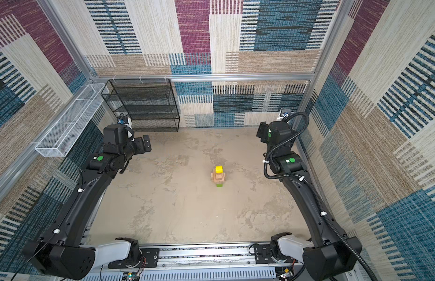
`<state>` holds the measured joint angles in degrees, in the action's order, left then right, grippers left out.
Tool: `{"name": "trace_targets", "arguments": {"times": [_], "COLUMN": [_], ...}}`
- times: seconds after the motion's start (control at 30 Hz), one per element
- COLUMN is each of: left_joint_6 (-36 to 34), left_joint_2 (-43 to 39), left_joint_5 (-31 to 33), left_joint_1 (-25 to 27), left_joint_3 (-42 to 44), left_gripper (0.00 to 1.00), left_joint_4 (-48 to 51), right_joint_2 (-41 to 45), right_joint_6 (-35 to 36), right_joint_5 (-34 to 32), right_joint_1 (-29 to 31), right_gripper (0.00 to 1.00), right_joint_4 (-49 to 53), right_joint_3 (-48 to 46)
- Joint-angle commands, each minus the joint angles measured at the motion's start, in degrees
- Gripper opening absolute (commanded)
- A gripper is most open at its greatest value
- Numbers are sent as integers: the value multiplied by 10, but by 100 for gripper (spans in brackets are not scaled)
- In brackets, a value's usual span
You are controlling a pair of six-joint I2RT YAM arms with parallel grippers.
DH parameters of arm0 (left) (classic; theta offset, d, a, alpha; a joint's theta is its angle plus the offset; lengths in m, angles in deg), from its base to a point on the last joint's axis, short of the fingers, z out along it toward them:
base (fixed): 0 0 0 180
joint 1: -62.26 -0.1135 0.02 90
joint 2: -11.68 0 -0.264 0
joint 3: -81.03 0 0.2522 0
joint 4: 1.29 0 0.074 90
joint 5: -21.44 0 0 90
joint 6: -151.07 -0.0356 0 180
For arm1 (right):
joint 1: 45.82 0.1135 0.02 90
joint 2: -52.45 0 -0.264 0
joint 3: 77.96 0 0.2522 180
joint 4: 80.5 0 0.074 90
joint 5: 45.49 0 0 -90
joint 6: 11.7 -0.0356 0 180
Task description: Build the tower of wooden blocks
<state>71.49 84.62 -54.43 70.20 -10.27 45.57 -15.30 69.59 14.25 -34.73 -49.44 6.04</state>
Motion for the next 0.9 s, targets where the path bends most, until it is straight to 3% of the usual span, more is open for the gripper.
{"name": "trace_targets", "arguments": {"times": [0.0,0.1,0.23,0.4,0.53,0.73,0.87], "left_joint_6": [15,20,0,-39,-70,-97,-103], "left_joint_2": [-2,-4,-4,-25,-25,-22,-20], "left_joint_5": [-27,-19,19,73,92,52,19], "left_joint_1": [-14,-15,-15,-16,-15,-15,-15], "left_joint_3": [38,86,144,265,349,442,490], "left_gripper": [99,99,99,99,99,99,99], "left_joint_4": [-32,-72,-120,-242,-345,-491,-560], "right_joint_2": [12,-5,-25,-25,-16,-16,-11], "right_joint_6": [27,-12,-20,12,35,40,53], "right_joint_5": [-19,-35,-6,0,45,120,136], "right_joint_1": [-43,-96,-134,-137,-137,-137,-137], "right_gripper": [100,100,100,100,100,100,100], "right_joint_4": [-84,-80,-124,-266,-401,-532,-646], "right_joint_3": [-51,-85,-151,-276,-381,-494,-577]}}
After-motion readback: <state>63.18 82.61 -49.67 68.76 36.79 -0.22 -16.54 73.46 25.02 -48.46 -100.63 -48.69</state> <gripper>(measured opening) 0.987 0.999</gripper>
